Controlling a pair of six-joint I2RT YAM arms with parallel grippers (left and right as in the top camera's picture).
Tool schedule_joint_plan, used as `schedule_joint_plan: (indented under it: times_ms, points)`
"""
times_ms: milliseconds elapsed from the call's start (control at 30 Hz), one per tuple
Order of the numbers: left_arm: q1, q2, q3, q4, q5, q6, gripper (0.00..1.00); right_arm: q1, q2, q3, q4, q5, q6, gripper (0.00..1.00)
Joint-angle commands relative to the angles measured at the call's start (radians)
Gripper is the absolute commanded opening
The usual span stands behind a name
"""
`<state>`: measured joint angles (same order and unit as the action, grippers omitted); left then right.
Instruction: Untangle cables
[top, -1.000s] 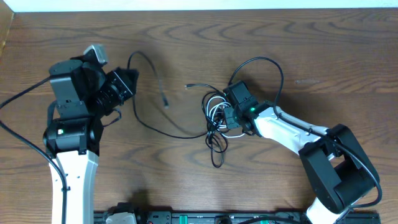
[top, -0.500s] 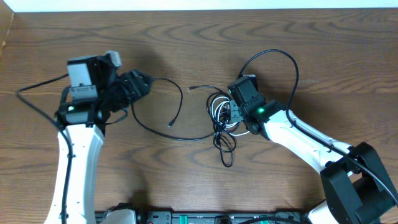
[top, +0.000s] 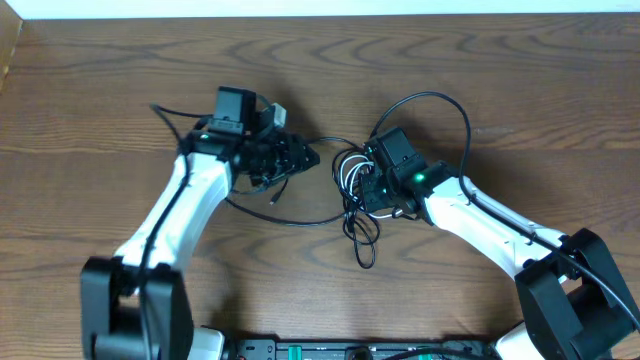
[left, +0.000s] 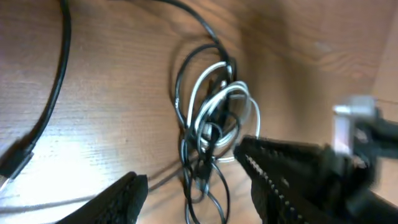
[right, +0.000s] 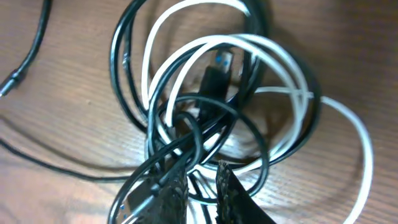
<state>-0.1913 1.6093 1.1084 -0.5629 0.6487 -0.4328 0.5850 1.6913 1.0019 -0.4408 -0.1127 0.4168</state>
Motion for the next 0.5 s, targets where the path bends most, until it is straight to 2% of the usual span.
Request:
schedule_joint_plan:
  times_ms: [0, 200, 267, 467]
  points:
    - [-0.031, 0.087, 0.008, 0.071, 0.017, -0.01, 0.59, -0.001, -0.008, -0.004, -0.005, -0.052, -0.002, 0.13]
    - [-0.061, 0.212, 0.008, 0.204, 0.13, -0.018, 0.59, 0.002, -0.002, -0.004, -0.005, -0.052, 0.02, 0.15]
    - [-0.07, 0.25, 0.008, 0.236, 0.134, -0.051, 0.6, 0.002, -0.002, -0.004, -0.002, -0.051, 0.025, 0.2]
    - [-0.102, 0.336, 0.008, 0.318, 0.134, -0.082, 0.62, 0.002, -0.002, -0.006, 0.015, -0.043, 0.04, 0.2]
